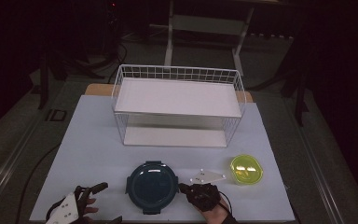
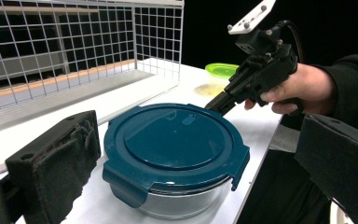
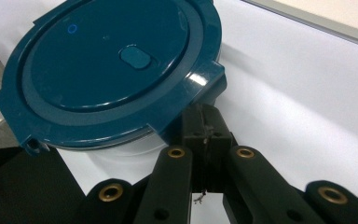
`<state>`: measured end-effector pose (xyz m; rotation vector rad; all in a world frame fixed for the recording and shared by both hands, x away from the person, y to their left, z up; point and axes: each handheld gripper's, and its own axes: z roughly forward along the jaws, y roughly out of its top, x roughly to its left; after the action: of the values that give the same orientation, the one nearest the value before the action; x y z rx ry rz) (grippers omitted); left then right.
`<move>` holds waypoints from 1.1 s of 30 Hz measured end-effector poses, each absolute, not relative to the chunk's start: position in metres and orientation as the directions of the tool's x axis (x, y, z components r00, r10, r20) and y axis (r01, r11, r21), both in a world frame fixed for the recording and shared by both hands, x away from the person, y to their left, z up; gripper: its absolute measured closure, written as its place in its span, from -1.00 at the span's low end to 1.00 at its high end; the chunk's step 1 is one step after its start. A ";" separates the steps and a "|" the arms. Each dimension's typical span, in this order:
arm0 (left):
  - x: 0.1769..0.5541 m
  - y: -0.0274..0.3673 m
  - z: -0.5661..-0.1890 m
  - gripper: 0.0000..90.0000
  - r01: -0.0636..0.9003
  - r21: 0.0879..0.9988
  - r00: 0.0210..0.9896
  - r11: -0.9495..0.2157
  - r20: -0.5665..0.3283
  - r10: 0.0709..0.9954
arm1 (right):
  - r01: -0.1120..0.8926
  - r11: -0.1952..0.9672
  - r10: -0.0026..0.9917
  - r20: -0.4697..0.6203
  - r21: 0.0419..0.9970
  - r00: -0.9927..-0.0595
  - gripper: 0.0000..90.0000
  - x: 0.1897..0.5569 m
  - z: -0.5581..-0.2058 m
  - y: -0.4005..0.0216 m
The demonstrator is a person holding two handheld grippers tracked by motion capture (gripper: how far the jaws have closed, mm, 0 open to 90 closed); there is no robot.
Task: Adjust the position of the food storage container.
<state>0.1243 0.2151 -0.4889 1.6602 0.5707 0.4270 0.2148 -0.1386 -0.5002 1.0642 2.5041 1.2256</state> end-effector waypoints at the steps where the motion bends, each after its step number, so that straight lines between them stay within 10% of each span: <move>1: 0.125 0.215 -0.489 -1.00 0.130 0.985 0.808 -0.114 -0.039 0.588 | 0.533 0.408 0.660 0.163 0.742 -0.733 1.00 0.215 -0.501 -0.138; 25: 0.126 0.216 -0.490 -1.00 0.153 0.982 0.805 -0.114 -0.057 0.590 | 0.493 0.415 0.642 0.139 0.764 -0.754 0.99 0.225 -0.493 -0.117; 33: 0.126 0.219 -0.488 -1.00 0.169 0.980 0.780 -0.110 -0.064 0.623 | 0.441 0.392 0.609 0.131 0.808 -0.782 0.44 0.215 -0.484 -0.125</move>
<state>0.1263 0.2193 -0.4884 1.6664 0.6338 0.4314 0.2147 -0.1254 -0.4839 0.9397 2.4603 1.3401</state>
